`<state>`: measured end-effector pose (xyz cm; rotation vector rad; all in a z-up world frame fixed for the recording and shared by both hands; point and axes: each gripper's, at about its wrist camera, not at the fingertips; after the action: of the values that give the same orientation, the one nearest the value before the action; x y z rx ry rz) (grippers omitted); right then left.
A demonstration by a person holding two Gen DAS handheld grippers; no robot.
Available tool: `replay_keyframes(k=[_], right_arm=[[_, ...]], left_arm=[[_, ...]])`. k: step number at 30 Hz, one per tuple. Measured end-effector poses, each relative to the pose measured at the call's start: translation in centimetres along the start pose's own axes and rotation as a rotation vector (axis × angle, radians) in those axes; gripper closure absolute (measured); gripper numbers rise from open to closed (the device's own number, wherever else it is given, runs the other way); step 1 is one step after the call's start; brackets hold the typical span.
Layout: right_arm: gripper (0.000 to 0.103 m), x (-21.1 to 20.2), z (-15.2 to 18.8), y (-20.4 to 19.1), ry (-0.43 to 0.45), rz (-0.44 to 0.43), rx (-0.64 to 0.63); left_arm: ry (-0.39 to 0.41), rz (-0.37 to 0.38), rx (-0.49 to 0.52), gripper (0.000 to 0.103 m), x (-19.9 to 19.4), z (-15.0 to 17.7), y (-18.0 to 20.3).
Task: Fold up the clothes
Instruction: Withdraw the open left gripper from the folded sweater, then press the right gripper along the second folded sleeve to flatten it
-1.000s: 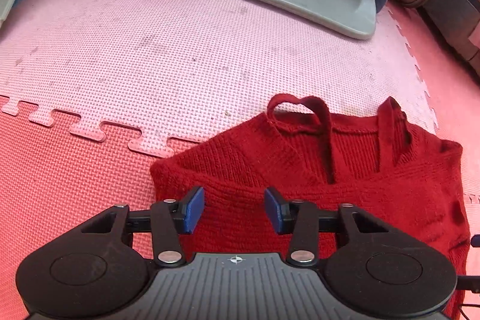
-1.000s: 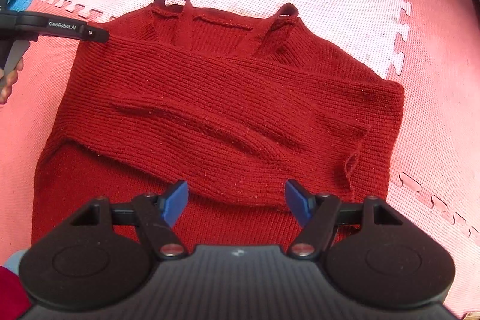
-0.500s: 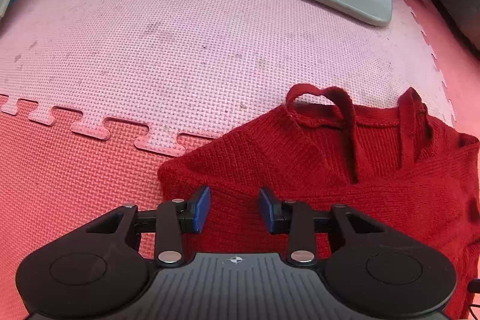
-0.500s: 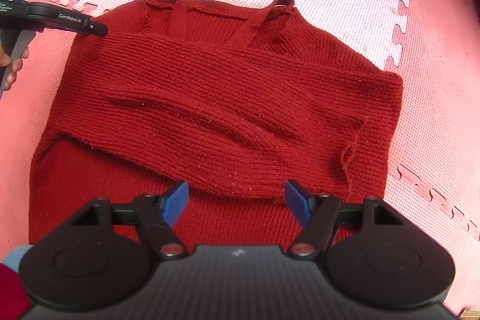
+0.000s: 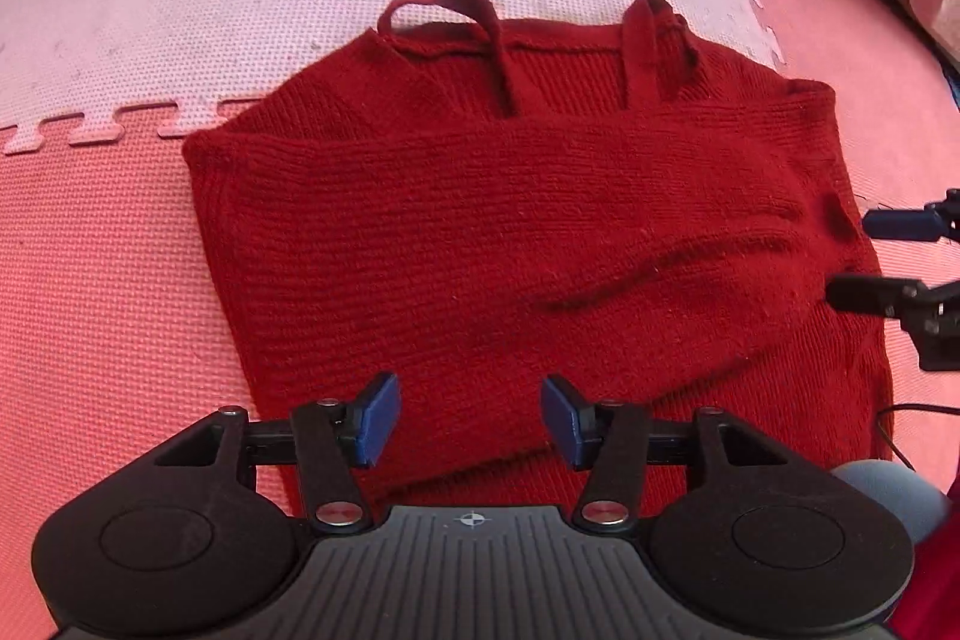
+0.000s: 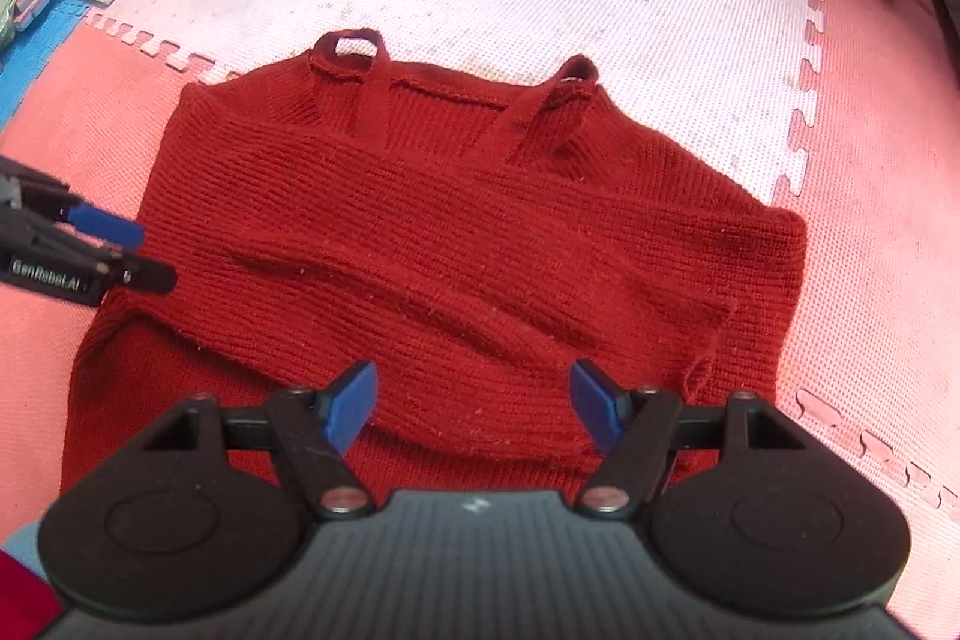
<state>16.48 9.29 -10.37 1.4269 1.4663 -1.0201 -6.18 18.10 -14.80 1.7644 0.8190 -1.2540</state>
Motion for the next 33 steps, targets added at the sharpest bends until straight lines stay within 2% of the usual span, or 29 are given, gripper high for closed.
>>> replay_keyframes(k=[7,11,14,20,26,28,30,31,33], right_arm=[[0.032,0.1,-0.3,4.2,0.011,0.067,-0.056],[0.032,-0.2,-0.9,5.7,0.03,0.003,-0.133],[0.033,0.0,-2.1,5.0,0.037,-0.059,-0.264],[0.033,0.4,-4.5,2.6,0.01,-0.091,-0.443],[0.035,1.0,-5.4,0.9,-0.011,-0.129,-0.574],[0.042,1.4,-5.8,0.4,-0.011,-0.136,-0.614],[0.052,2.0,-6.3,-0.1,-0.017,-0.147,-0.641],[0.061,2.3,-6.6,-0.3,-0.025,-0.158,-0.65],[0.063,2.8,-7.0,-0.6,-0.048,-0.188,-0.668]], left_arm=[[-0.014,0.063,-0.02,0.049,1.3,0.3,2.7],[-0.019,0.088,-0.075,0.049,1.7,1.2,4.3],[-0.029,0.108,-0.135,0.049,2.2,2.5,5.4],[-0.048,0.101,-0.216,0.048,2.6,3.1,7.5],[-0.046,0.072,-0.219,0.048,2.5,3.5,8.6],[-0.052,0.064,-0.205,0.047,2.6,3.8,9.0],[-0.058,0.068,-0.205,0.047,2.4,4.2,9.2],[-0.06,0.068,-0.203,0.047,2.3,4.4,9.3],[-0.064,0.067,-0.196,0.047,1.9,4.8,9.7]])
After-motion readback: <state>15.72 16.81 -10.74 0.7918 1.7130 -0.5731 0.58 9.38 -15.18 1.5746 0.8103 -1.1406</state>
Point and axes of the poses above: each gripper's, at about its wrist camera, not at the fingertips, and x roughly the way its jaws point, y to its right, z to its underside, and after that the axes turned 2 degrees about -x, right-handed
